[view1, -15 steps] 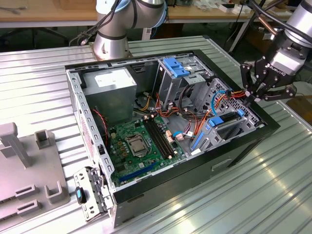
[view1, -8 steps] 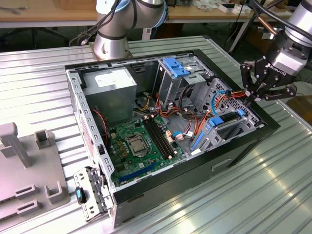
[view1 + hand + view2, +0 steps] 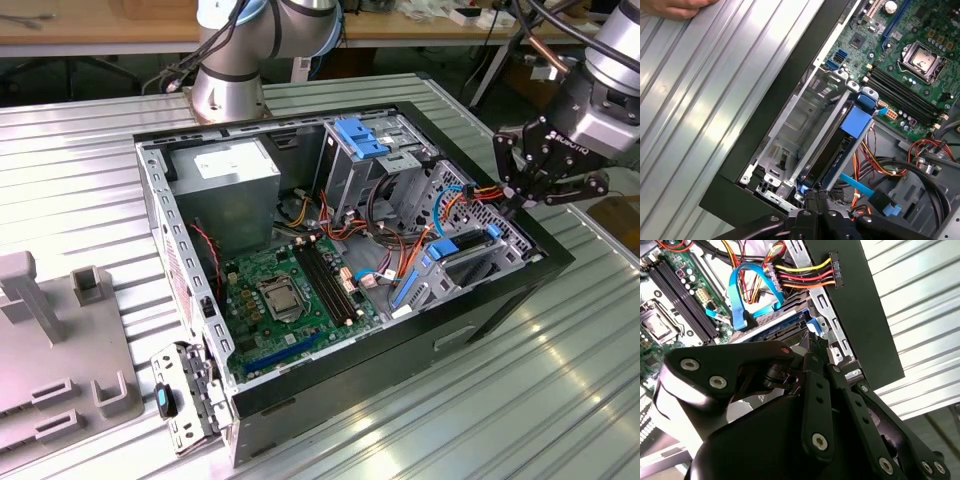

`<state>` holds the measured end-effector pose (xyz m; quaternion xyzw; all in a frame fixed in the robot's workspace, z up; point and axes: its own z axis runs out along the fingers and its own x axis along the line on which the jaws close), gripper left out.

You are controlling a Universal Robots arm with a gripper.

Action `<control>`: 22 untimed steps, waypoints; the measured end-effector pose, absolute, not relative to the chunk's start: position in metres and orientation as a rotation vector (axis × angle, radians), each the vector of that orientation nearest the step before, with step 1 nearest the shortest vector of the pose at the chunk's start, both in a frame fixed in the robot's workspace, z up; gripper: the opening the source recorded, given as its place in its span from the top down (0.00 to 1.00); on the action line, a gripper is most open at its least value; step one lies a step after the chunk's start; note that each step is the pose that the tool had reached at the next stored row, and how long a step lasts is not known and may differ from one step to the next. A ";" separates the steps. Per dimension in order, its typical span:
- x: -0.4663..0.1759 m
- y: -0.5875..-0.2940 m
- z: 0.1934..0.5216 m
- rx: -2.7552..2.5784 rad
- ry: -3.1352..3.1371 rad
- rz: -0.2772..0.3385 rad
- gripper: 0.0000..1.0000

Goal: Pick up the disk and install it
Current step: 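Insert the first disk wire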

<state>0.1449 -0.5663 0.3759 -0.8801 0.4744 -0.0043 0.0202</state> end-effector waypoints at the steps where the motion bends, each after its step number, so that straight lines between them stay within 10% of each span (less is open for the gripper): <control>1: 0.145 -0.566 0.376 -2.736 1.460 -0.013 0.89; 22: 0.166 -0.558 0.386 -2.903 1.122 0.023 0.89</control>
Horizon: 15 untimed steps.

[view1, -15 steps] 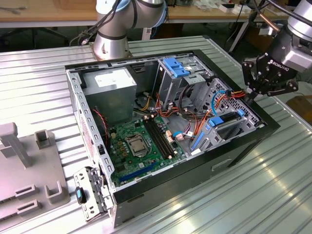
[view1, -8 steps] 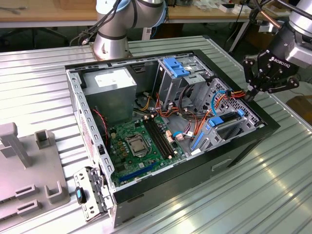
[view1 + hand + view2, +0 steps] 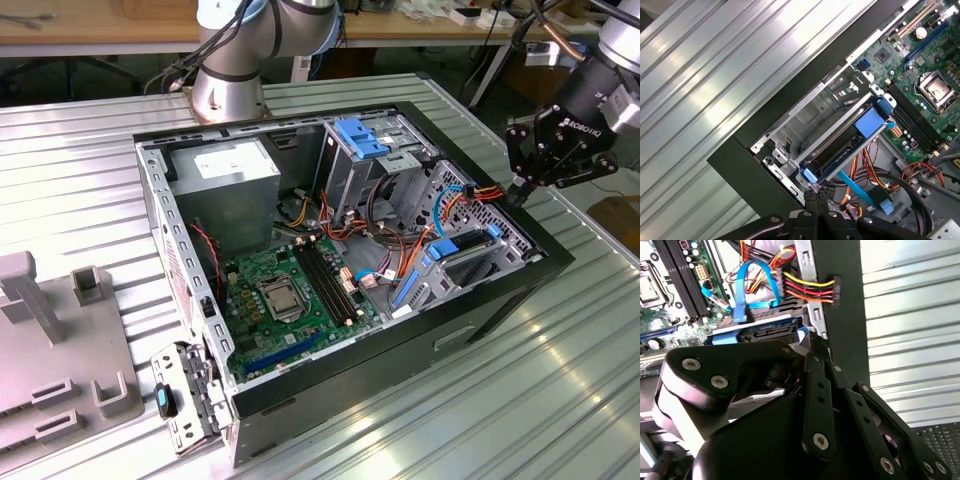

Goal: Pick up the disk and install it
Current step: 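Insert the first disk wire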

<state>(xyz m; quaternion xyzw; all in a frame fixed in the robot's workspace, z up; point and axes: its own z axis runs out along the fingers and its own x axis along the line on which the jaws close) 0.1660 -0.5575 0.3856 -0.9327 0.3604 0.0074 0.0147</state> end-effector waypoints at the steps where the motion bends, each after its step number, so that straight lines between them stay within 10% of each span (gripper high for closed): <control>1: 0.169 -0.557 0.386 -2.906 1.114 0.023 0.89; 15: 0.179 -0.555 0.384 -3.037 0.698 0.034 0.89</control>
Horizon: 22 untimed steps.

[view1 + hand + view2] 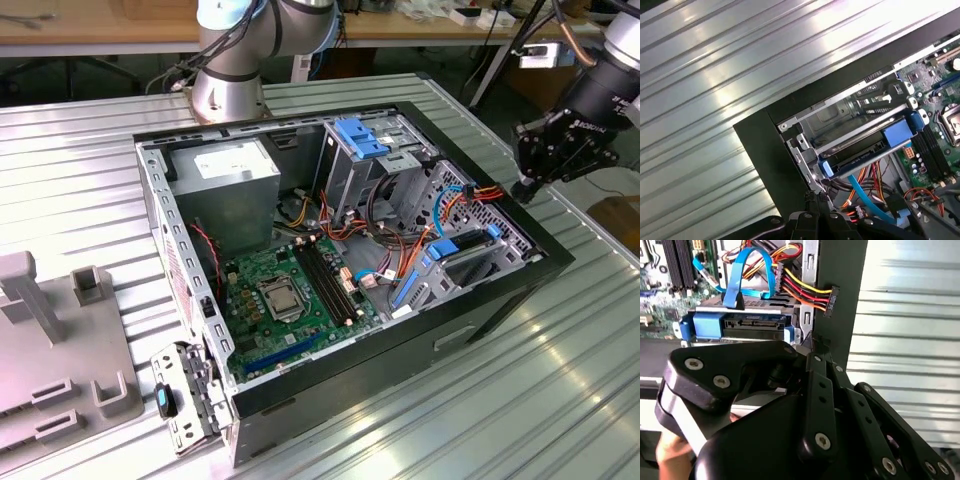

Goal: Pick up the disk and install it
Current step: 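Insert the first disk wire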

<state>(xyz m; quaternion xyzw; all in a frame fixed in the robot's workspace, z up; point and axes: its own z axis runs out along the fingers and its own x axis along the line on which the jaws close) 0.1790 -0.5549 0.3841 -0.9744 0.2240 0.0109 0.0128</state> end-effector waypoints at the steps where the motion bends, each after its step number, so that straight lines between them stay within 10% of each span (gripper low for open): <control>1: 0.180 -0.554 0.384 -3.040 0.683 0.034 0.89; 13: 0.188 -0.531 0.384 -3.077 0.516 0.035 0.89; 22: 0.190 -0.529 0.382 -3.102 0.339 0.037 0.62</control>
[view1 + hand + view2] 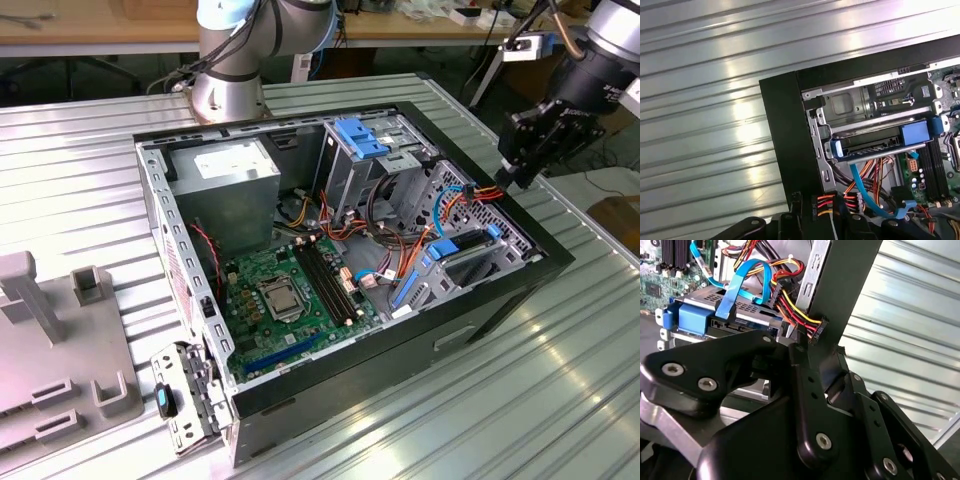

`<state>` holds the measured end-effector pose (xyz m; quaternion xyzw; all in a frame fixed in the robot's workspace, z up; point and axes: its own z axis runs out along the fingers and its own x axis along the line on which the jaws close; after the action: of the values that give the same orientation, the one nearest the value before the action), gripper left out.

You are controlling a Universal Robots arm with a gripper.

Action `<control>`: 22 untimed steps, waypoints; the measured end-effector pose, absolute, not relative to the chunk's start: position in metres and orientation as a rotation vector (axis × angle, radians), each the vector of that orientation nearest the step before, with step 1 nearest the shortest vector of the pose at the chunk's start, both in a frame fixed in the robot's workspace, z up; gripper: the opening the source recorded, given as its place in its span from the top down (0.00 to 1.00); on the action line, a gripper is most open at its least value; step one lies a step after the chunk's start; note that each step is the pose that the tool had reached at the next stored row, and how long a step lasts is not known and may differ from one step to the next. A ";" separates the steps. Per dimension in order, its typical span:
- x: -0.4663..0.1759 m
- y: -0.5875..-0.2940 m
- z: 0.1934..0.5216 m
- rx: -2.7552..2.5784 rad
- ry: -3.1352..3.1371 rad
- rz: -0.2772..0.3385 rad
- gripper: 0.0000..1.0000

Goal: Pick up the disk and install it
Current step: 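Insert the first disk wire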

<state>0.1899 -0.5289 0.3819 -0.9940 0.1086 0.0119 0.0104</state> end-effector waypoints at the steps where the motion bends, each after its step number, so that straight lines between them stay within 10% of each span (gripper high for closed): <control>1: 0.190 -0.529 0.381 -3.102 0.339 0.037 0.62; 22: 0.190 -0.524 0.365 -3.088 0.413 0.009 0.73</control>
<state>0.1896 -0.5241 0.3650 -0.9911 0.1327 0.0029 0.0132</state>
